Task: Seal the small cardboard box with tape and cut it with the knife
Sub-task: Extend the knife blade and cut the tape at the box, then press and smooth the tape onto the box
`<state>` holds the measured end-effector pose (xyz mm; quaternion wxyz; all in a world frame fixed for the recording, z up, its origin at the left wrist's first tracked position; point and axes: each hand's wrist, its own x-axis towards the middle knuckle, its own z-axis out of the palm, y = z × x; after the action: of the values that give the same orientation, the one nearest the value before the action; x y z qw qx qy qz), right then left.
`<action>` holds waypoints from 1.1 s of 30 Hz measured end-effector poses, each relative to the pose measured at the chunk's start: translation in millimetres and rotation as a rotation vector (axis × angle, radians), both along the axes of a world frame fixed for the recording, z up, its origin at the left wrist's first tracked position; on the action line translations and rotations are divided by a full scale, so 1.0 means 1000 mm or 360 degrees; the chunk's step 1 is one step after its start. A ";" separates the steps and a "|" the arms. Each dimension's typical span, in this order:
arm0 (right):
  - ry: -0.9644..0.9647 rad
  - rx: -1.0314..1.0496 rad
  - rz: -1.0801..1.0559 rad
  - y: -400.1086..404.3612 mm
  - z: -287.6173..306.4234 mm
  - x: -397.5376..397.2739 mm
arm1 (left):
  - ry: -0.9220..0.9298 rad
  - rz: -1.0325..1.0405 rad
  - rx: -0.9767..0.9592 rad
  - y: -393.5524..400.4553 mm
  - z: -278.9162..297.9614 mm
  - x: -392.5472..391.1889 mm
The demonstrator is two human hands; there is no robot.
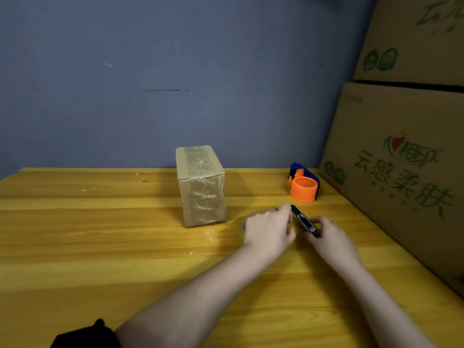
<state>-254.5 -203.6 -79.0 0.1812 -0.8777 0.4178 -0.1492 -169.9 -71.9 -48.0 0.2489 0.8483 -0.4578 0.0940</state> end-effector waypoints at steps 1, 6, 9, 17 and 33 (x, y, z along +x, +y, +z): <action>0.0017 -0.0043 -0.0029 -0.002 -0.002 -0.003 | -0.0054 -0.0025 0.0030 -0.008 -0.003 -0.004; 0.0117 -0.0285 -0.0106 -0.008 -0.010 -0.009 | -0.0239 -0.0095 0.0147 -0.038 -0.015 -0.011; 0.0170 -0.0471 -0.0157 -0.008 -0.010 -0.010 | -0.0264 -0.0098 0.0178 -0.047 -0.018 -0.012; 0.0233 -0.0551 -0.0197 -0.005 -0.013 -0.010 | -0.0357 -0.0178 0.0270 -0.044 -0.031 -0.010; -0.0346 -0.0505 -0.0076 0.010 0.018 -0.005 | -0.0703 -0.0139 -0.0143 0.015 0.000 0.020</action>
<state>-259.4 -193.6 -60.6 0.0811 -0.8638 0.3877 -0.3113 -149.6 -56.8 -47.9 0.1841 0.7745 -0.5328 0.2869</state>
